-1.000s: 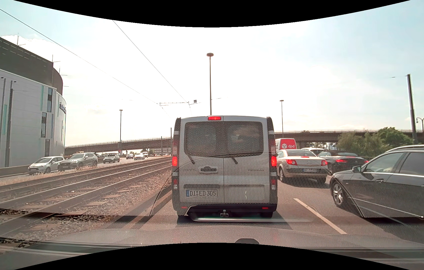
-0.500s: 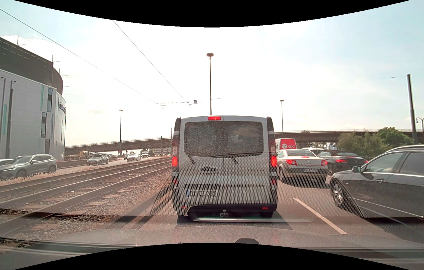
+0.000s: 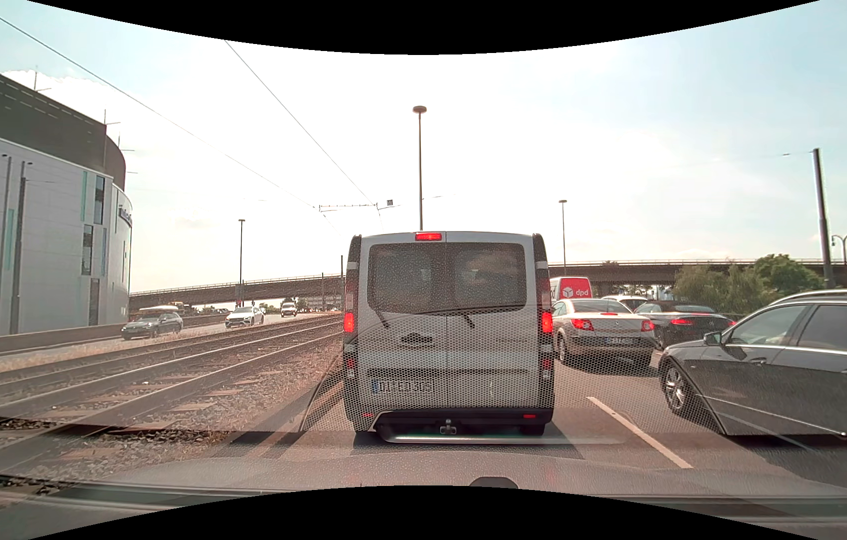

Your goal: Follow the waypoints while adhering to traffic rules and regulations

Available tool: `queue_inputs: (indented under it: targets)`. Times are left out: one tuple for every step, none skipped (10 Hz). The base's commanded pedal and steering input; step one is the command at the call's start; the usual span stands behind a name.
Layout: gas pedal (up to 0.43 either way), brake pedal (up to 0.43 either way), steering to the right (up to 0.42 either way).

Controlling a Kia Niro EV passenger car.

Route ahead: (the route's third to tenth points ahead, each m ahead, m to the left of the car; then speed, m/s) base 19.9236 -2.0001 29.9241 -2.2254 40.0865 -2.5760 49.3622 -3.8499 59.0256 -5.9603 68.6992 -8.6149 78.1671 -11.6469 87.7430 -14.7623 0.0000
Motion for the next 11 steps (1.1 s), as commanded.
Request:
queue_inputs:
  targets:
    - [0.000,0.250,-0.003]
    - [0.000,0.244,-0.003]
    - [0.000,0.250,-0.003]
    - [0.000,0.250,-0.003]
    - [0.000,0.250,-0.003]
    - [0.000,0.250,-0.003]
    - [0.000,0.244,-0.003]
    - [0.000,0.244,-0.003]
    - [0.000,0.250,-0.003]
    - [0.000,0.250,-0.003]
    - [0.000,0.250,-0.003]
